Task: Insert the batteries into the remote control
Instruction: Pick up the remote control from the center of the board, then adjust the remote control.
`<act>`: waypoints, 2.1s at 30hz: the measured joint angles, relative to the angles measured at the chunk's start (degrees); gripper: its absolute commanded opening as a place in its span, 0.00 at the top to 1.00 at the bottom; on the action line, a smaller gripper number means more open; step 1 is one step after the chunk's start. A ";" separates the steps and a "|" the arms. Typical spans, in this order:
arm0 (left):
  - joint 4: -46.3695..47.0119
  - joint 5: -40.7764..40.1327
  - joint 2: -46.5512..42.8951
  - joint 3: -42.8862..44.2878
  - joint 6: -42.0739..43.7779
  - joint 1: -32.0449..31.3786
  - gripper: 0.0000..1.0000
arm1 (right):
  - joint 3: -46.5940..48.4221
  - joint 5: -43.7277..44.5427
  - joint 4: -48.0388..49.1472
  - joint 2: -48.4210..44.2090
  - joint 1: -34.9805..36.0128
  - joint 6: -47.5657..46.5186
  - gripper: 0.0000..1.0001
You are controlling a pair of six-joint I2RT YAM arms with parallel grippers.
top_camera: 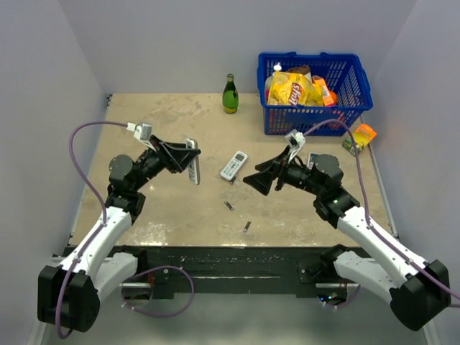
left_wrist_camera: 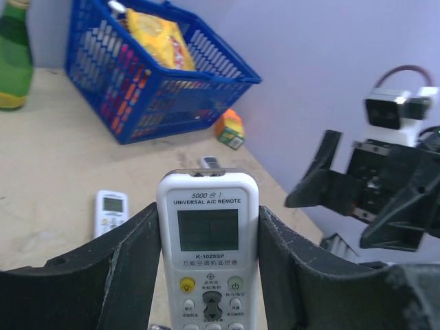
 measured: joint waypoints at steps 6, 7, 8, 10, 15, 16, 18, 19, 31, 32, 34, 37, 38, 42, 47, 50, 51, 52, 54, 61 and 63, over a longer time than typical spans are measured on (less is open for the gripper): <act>15.23 6.49 1.84 -3.21 -9.05 -0.66 0.91 | -2.21 -2.36 13.22 5.60 4.52 5.97 0.02; 17.29 7.19 2.16 -3.34 -10.34 -0.94 0.91 | -2.23 -2.38 14.91 6.54 5.33 6.58 0.02; 19.21 7.76 2.40 -3.45 -11.43 -1.18 0.91 | -2.23 -2.36 16.96 7.67 6.49 7.23 0.02; 22.03 8.55 2.71 -3.48 -13.46 -1.64 0.91 | -2.23 -2.36 19.58 9.16 7.89 7.82 0.02; 26.64 8.98 2.73 -3.50 -16.09 -3.15 0.91 | -2.21 -2.38 26.34 12.90 10.69 9.16 0.02; 26.80 8.98 2.71 -3.50 -16.28 -3.58 0.91 | -2.16 -2.38 27.47 13.77 11.17 9.31 0.02; 27.17 8.98 2.71 -3.50 -16.50 -4.48 0.91 | -2.08 -2.38 29.29 15.50 12.37 9.38 0.02; 27.50 9.01 2.71 -3.50 -16.63 -4.83 0.91 | -1.95 -2.38 29.83 16.37 13.03 9.38 0.02; 32.87 9.07 2.78 -3.50 -18.34 -7.67 0.91 | 2.12 -2.69 36.35 22.71 18.49 9.11 0.02; 33.07 9.07 2.78 -3.50 -18.38 -7.78 0.91 | 2.47 -2.82 36.68 22.99 18.73 9.03 0.02; 33.70 9.07 2.78 -3.50 -18.53 -8.09 0.91 | 2.95 -3.10 37.33 23.56 19.15 8.87 0.07; 34.75 9.07 2.78 -3.50 -19.28 -8.46 0.91 | 3.43 -4.02 38.36 24.59 19.47 8.57 0.21; 35.12 9.05 2.80 -3.52 -19.34 -8.59 0.91 | 3.56 -4.13 38.71 24.92 19.58 8.46 0.33; 36.09 9.09 3.06 -3.54 -19.17 -8.94 0.86 | 3.76 -5.18 39.50 25.70 19.71 7.85 0.62; 35.98 9.79 3.30 -3.54 -18.99 -8.96 0.53 | 3.93 -5.35 37.86 25.29 19.96 5.55 0.93; 32.33 10.54 2.27 -3.43 -16.44 -9.01 0.24 | 4.26 -4.83 32.57 23.65 19.96 2.34 1.00; 29.83 10.69 1.55 -3.17 -15.17 -9.03 0.18 | 4.46 -4.31 30.10 22.82 19.96 0.70 1.00; 26.29 10.62 0.63 -2.62 -13.53 -9.05 0.10 | 4.68 -3.15 27.43 21.81 19.96 -1.44 1.00; 19.04 9.97 -0.79 -0.70 -9.64 -9.11 0.06 | 5.33 -0.33 21.92 19.58 20.02 -5.55 1.00; -11.65 4.24 -2.56 13.44 5.11 -9.27 0.00 | 7.65 11.91 4.26 12.59 20.04 -21.88 1.00; -20.22 1.81 -1.75 18.51 8.52 -9.27 0.00 | 7.72 15.41 0.26 11.28 20.04 -26.40 1.00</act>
